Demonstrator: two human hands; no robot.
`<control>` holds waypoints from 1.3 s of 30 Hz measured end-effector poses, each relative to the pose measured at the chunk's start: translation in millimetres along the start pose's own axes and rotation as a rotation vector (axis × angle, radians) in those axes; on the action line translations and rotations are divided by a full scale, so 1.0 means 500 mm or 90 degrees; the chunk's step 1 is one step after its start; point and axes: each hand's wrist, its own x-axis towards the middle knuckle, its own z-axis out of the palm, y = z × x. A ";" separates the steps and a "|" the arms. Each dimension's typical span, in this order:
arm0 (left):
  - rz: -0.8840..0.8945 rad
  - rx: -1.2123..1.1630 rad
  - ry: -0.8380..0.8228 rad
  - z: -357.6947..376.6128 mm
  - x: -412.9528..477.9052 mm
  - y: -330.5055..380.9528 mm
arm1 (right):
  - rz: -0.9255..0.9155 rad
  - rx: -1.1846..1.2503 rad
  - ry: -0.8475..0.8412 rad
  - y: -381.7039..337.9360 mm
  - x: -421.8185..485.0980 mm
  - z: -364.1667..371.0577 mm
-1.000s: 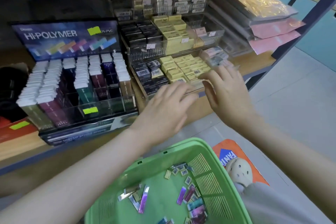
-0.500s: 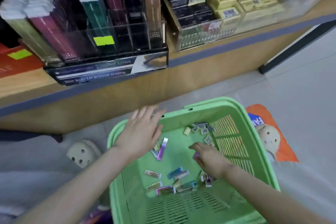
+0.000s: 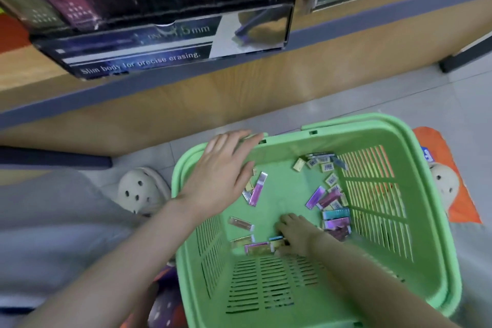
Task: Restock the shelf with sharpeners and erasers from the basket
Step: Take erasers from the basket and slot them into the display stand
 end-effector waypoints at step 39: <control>-0.684 -0.979 -0.009 0.081 -0.085 0.108 | 0.138 0.171 0.247 0.088 -0.131 -0.164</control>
